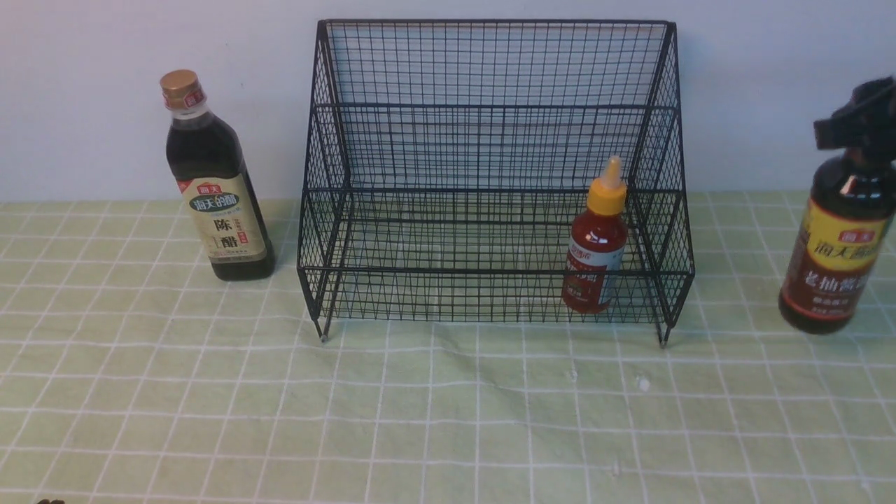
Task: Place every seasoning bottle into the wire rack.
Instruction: Use the right arm to put the condiment bottle back on the shelf
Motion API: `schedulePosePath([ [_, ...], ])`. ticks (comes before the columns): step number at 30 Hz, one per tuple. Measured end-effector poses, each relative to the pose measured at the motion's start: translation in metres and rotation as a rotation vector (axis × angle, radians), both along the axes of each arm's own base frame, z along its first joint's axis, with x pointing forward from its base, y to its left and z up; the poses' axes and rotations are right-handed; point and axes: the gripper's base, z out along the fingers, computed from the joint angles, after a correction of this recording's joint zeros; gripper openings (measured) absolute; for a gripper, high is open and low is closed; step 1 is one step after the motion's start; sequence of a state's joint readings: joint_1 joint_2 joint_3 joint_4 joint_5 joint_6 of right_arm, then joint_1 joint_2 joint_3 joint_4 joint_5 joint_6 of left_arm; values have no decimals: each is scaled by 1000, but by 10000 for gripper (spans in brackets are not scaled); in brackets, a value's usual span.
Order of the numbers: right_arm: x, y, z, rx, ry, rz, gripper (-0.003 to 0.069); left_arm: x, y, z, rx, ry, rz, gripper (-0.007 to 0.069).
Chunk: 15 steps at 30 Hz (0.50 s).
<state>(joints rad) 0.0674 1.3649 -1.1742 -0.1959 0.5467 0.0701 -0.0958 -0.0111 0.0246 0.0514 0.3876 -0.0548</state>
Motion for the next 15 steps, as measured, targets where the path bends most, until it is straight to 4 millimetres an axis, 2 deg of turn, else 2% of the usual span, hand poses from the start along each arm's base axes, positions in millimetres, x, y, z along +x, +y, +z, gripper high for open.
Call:
schedulePosePath([
  [2,-8,0,21,13,-61,-2,276,0,0,0,0,0,0,-6],
  [3,-8,0,23,14,-62,-3,276,0,0,0,0,0,0,-6],
  [9,-18,3,82,49,-174,22,275,0,0,0,0,0,0,-6],
  [12,-22,14,109,80,-224,97,275,0,0,0,0,0,0,-6],
  [15,-21,28,125,119,-266,179,274,0,0,0,0,0,0,-6],
])
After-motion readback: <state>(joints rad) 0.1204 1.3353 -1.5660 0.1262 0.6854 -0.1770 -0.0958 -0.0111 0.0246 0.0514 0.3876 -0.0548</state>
